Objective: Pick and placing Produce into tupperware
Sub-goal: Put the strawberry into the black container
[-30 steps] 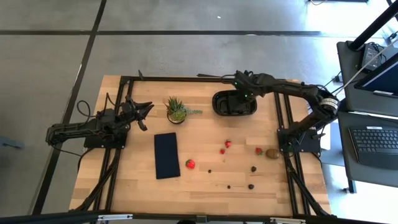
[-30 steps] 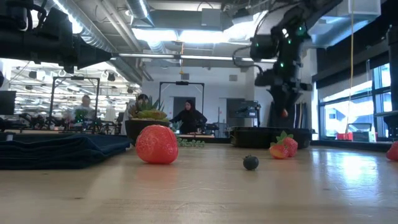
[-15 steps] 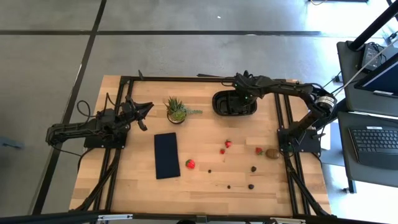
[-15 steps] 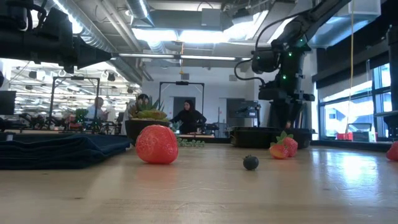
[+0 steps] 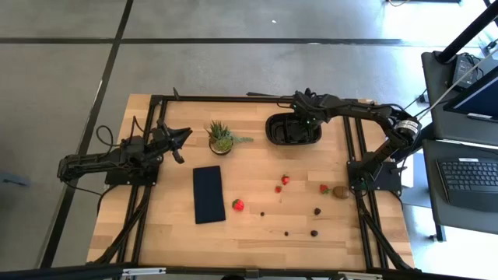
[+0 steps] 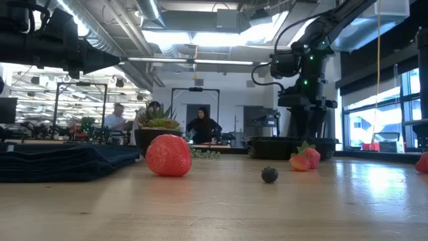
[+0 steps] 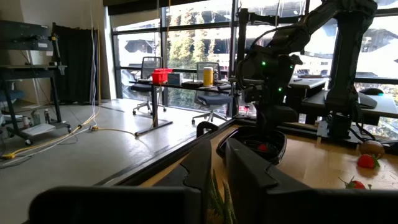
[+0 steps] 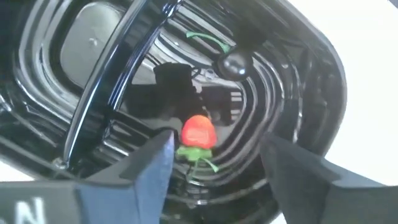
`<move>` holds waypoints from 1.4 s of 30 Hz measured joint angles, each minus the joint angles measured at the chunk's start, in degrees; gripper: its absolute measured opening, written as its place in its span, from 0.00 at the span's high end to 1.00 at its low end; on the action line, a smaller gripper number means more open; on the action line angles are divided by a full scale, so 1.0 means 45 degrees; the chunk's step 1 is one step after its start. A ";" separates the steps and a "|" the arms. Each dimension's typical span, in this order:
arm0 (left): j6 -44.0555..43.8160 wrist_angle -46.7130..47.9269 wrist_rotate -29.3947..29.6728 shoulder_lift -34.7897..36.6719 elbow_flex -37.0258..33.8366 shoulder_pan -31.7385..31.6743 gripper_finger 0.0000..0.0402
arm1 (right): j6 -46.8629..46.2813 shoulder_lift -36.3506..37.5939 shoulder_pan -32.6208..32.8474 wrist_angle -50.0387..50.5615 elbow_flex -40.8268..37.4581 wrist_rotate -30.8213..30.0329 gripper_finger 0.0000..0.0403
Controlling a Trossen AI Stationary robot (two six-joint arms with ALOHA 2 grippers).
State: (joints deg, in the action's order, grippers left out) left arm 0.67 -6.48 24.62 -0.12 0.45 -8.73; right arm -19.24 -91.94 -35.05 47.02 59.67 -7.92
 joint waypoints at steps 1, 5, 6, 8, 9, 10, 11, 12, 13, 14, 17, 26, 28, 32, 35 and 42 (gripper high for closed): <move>0.0000 0.0000 0.0000 -0.0004 0.0004 0.0000 0.88 | 0.0000 0.0000 0.0035 0.0365 0.0211 0.0023 0.37; 0.0000 0.0000 0.0003 0.0000 0.0002 0.0000 0.86 | -0.0387 0.0007 0.0486 0.2170 0.1030 0.0123 0.32; 0.0000 0.0000 0.0004 0.0000 0.0004 0.0005 0.85 | -0.0593 0.0021 0.0654 0.2583 0.1229 0.0194 0.31; 0.0000 0.0000 0.0000 0.0000 0.0005 0.0000 0.84 | -0.0632 0.0049 0.1004 0.3355 0.1493 0.0456 0.31; 0.0000 0.0000 0.0001 0.0000 0.0004 0.0000 0.84 | -0.0622 0.0049 0.1236 0.3777 0.1550 0.0452 0.30; 0.0000 0.0000 0.0004 0.0000 0.0005 0.0000 0.83 | -0.0672 0.0049 0.1451 0.4193 0.1562 0.0462 0.30; 0.0000 0.0000 0.0003 0.0000 0.0003 0.0001 0.83 | -0.0836 0.0049 0.1686 0.4551 0.1562 0.0471 0.30; 0.0000 0.0000 0.0003 -0.0002 0.0002 0.0001 0.82 | -0.1123 0.0049 0.1932 0.4861 0.1559 0.0468 0.30; 0.0000 0.0000 0.0004 -0.0002 0.0004 0.0000 0.82 | -0.1464 0.0049 0.2198 0.5181 0.1522 0.0491 0.30; 0.0000 0.0000 0.0005 -0.0005 0.0002 0.0000 0.81 | -0.1743 0.0049 0.2472 0.5532 0.1468 0.0603 0.30; 0.0000 0.0000 0.0001 -0.0004 0.0005 0.0001 0.80 | -0.2349 0.0049 0.3421 0.6660 0.1313 0.0823 0.30; 0.0000 -0.0002 0.0005 -0.0001 0.0004 0.0000 0.78 | -0.2394 0.0047 0.6780 0.6791 0.0619 0.1544 0.30; 0.0000 0.0000 0.0005 -0.0001 0.0001 0.0005 0.77 | -0.2788 0.0046 0.7391 0.6549 0.0416 0.1915 0.30; 0.0000 -0.0005 0.0001 0.0000 0.0000 0.0000 0.76 | -0.4093 0.0044 0.8407 0.6087 -0.0036 0.2728 0.30; 0.0000 -0.0005 0.0002 -0.0001 0.0004 0.0000 0.76 | -0.4882 0.0044 0.8983 0.5734 -0.0491 0.3032 0.30; 0.0000 -0.0005 0.0000 -0.0005 0.0005 0.0004 0.77 | -0.5059 0.0044 0.9791 0.4003 -0.1809 0.3437 0.30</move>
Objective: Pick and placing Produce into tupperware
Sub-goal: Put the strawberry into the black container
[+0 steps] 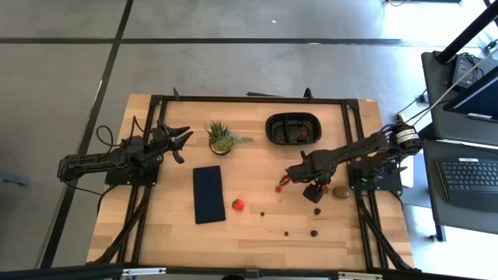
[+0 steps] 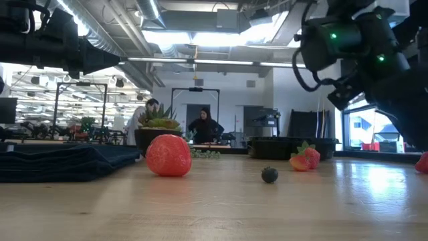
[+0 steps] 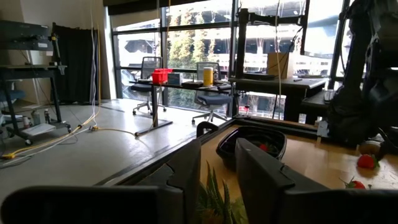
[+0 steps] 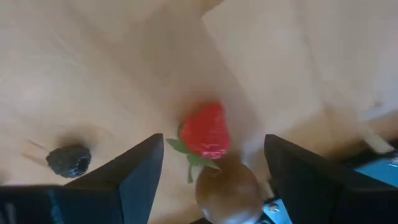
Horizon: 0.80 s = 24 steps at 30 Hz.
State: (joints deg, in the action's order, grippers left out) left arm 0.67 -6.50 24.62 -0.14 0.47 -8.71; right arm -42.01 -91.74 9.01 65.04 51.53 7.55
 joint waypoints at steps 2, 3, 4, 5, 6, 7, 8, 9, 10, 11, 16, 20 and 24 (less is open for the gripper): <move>-0.0005 0.0000 0.0000 0.0004 -0.0002 -0.0002 0.78 | -0.0136 0.0000 0.0122 -0.0250 -0.0265 0.0016 0.30; -0.0005 0.0000 0.0000 0.0003 0.0000 -0.0002 0.79 | -0.0239 0.0000 0.0141 -0.0400 -0.0390 0.0021 0.30; -0.0005 -0.0004 0.0000 0.0003 -0.0001 -0.0005 0.79 | -0.0290 0.0000 0.0142 -0.0528 -0.0520 0.0021 0.30; -0.0005 -0.0005 0.0000 0.0003 0.0000 -0.0003 0.80 | -0.0319 0.0000 0.0142 -0.0609 -0.0650 0.0028 0.30; -0.0014 -0.0005 0.0000 0.0005 -0.0002 -0.0005 0.80 | -0.0323 0.0000 0.0142 -0.0755 -0.0793 0.0030 0.30; -0.0031 -0.0005 0.0000 0.0004 -0.0005 -0.0001 0.81 | -0.0320 0.0000 0.0142 -0.1010 -0.0937 0.0030 0.30; -0.0034 -0.0005 0.0000 0.0001 -0.0001 -0.0001 0.81 | -0.0313 0.0000 0.0137 -0.1345 -0.1079 0.0049 0.30; -0.0034 -0.0005 0.0000 0.0005 -0.0001 -0.0001 0.82 | -0.0313 0.0000 0.0137 -0.1695 -0.1212 0.0155 0.30; -0.0034 -0.0005 0.0000 0.0000 -0.0004 -0.0004 0.82 | -0.0308 0.0000 0.0137 -0.2075 -0.1356 0.0308 0.30; -0.0038 -0.0005 0.0000 0.0004 -0.0003 -0.0003 0.83 | -0.0322 0.0000 0.0137 -0.2410 -0.1509 0.0448 0.30; -0.0024 -0.0005 0.0000 0.0002 -0.0001 -0.0001 0.85 | -0.0393 0.0029 0.0127 -0.3094 -0.1909 0.0744 0.30; -0.0019 -0.0005 0.0000 0.0000 0.0000 -0.0003 0.87 | -0.0449 0.0029 0.0127 -0.3091 -0.1914 0.0741 0.30; -0.0018 -0.0005 0.0000 0.0003 -0.0003 -0.0005 0.88 | -0.0288 0.0029 0.0127 -0.3038 -0.1919 0.0730 0.30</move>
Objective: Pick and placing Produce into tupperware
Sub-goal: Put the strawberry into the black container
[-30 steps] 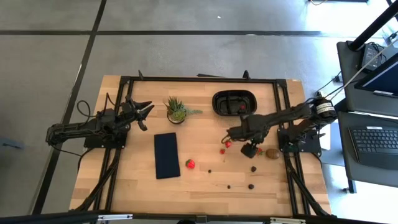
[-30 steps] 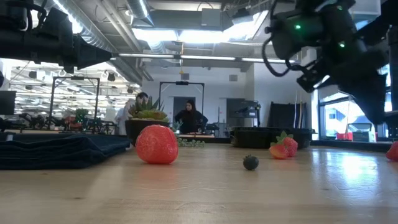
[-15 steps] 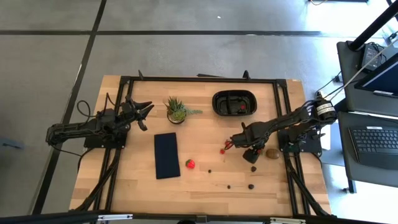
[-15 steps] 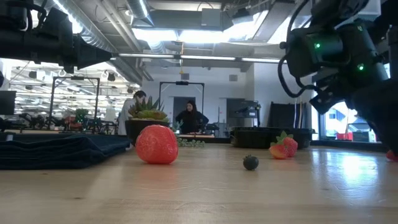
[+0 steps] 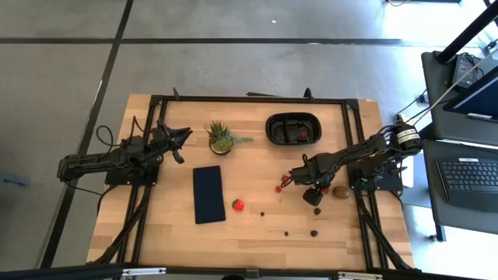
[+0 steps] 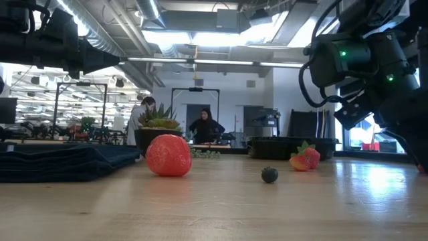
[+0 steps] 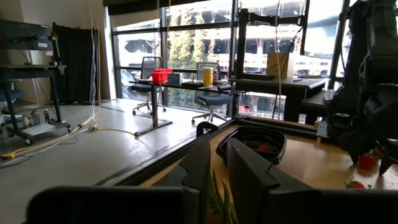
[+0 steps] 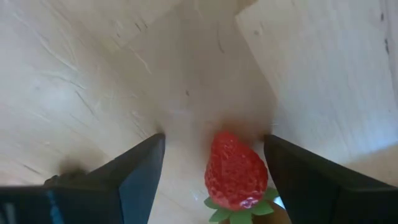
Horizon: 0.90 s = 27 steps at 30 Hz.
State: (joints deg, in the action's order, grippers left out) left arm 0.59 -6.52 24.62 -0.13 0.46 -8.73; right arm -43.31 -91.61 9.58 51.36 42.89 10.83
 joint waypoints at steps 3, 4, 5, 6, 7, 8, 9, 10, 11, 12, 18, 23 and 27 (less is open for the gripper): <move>0.0003 0.0000 0.0000 0.0000 0.0000 0.0000 0.90 | 0.0013 -0.0005 0.0000 0.0126 0.0000 -0.0005 0.30; 0.0003 0.0002 0.0000 0.0002 0.0002 0.0000 0.90 | 0.0018 -0.0009 0.0000 0.0165 0.0000 -0.0005 0.30; 0.0003 0.0000 0.0000 -0.0002 0.0003 0.0001 0.90 | 0.0019 -0.0015 0.0000 0.0203 -0.0011 -0.0005 0.30; 0.0004 0.0000 0.0000 -0.0002 -0.0001 0.0005 0.91 | 0.0019 -0.0019 0.0000 0.0225 -0.0012 -0.0010 0.30; 0.0008 0.0003 0.0000 -0.0001 -0.0002 0.0002 0.91 | 0.0019 -0.0019 0.0000 0.0237 -0.0015 -0.0010 0.30; 0.0003 0.0000 0.0000 0.0002 -0.0002 0.0005 0.92 | 0.0019 -0.0019 0.0000 0.0258 -0.0015 -0.0010 0.30; 0.0007 0.0004 0.0000 0.0001 -0.0001 0.0000 0.92 | 0.0024 -0.0022 0.0000 0.0286 -0.0015 -0.0009 0.30; 0.0005 0.0003 0.0000 0.0002 -0.0002 0.0000 0.92 | 0.0024 -0.0024 0.0000 0.0326 -0.0015 0.0009 0.30; 0.0008 0.0005 0.0000 -0.0003 0.0003 0.0000 0.93 | 0.0024 -0.0024 0.0000 0.0379 -0.0015 0.0029 0.30; 0.0008 0.0001 0.0001 -0.0002 0.0003 0.0002 0.93 | 0.0024 -0.0024 0.0000 0.0425 -0.0018 0.0048 0.30; 0.0008 0.0000 0.0000 0.0002 -0.0002 0.0005 0.95 | 0.0062 -0.0024 0.0005 0.0483 -0.0024 0.0096 0.32; 0.0009 0.0003 0.0000 0.0002 0.0002 0.0000 0.96 | 0.0067 -0.0029 0.0015 0.0484 -0.0030 0.0123 0.41; 0.0013 0.0000 0.0000 -0.0002 0.0003 0.0000 0.97 | 0.0072 -0.0039 0.0015 0.0488 -0.0039 0.0155 0.52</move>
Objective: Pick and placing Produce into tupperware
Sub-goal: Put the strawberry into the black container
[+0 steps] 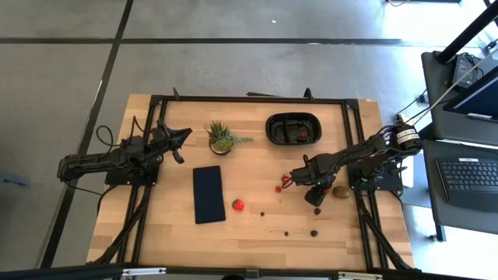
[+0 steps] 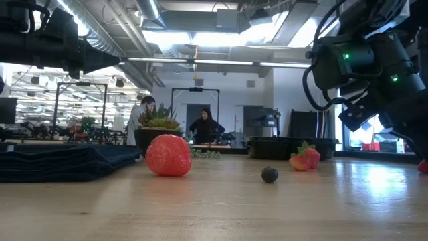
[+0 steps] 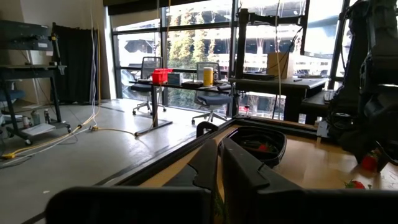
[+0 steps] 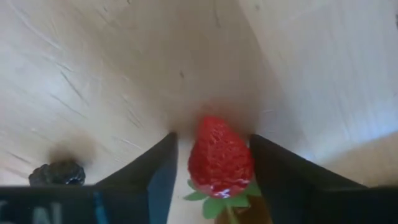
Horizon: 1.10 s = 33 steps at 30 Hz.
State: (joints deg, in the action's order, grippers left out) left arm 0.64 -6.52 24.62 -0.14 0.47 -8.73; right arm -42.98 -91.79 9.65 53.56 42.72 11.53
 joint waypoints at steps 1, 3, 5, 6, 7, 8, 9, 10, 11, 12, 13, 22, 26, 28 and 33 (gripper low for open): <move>-0.0003 0.0005 0.0000 -0.0001 0.0000 0.0004 0.97 | -0.0005 0.0000 0.0000 0.0000 0.0000 0.0000 0.54; 0.0000 0.0005 0.0000 0.0001 -0.0002 0.0002 0.97 | -0.0005 0.0000 0.0000 0.0001 0.0000 -0.0001 0.59; 0.0000 0.0003 0.0000 0.0004 -0.0001 0.0002 0.97 | -0.0014 0.0000 0.0000 0.0015 0.0000 -0.0005 0.63; 0.0000 0.0005 0.0000 0.0000 -0.0003 0.0000 0.97 | -0.0040 0.0000 0.0000 0.0015 0.0000 -0.0010 0.64; 0.0000 0.0003 0.0000 0.0002 -0.0004 0.0002 0.97 | -0.0058 0.0000 0.0000 -0.0007 0.0000 -0.0015 0.65; 0.0000 0.0000 0.0000 0.0004 -0.0004 0.0004 0.96 | -0.0060 0.0000 0.0000 -0.0051 0.0003 -0.0015 0.66; 0.0000 0.0000 0.0000 0.0004 0.0000 0.0000 0.96 | -0.0058 0.0000 0.0000 -0.0110 0.0032 -0.0039 0.66; 0.0001 0.0005 0.0000 -0.0001 -0.0004 0.0004 0.95 | -0.0049 -0.0008 -0.0007 -0.0131 0.0096 -0.0126 0.66; 0.0000 0.0005 0.0000 0.0004 0.0000 0.0000 0.94 | -0.0042 -0.0030 -0.0019 -0.0127 0.0214 -0.0296 0.65; 0.0005 0.0005 0.0000 -0.0001 -0.0002 0.0002 0.94 | -0.0019 -0.0034 -0.0088 -0.0175 0.0379 -0.0574 0.65; 0.0005 0.0004 0.0000 0.0003 -0.0003 0.0002 0.93 | 0.0012 -0.0034 -0.0196 -0.0309 0.0607 -0.0861 0.64; 0.0005 0.0005 0.0000 0.0002 -0.0001 0.0000 0.88 | 0.2147 -0.0034 -0.1886 -0.0311 0.3381 -0.3433 0.64; 0.0009 0.0005 0.0000 0.0000 0.0000 0.0004 0.86 | 0.3072 -0.0019 -0.2908 -0.0260 0.4624 -0.4502 0.64; 0.0005 0.0005 0.0000 -0.0001 0.0000 0.0000 0.85 | 0.3152 -0.0010 -0.3546 -0.0121 0.5103 -0.4995 0.63; 0.0005 0.0005 0.0000 0.0001 -0.0002 0.0000 0.83 | 0.3319 -0.0010 -0.5295 0.0081 0.5396 -0.6011 0.63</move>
State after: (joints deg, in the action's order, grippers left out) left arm 0.67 -6.50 24.62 -0.14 0.46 -8.73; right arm -28.05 -91.83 -14.18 53.93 67.00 -15.52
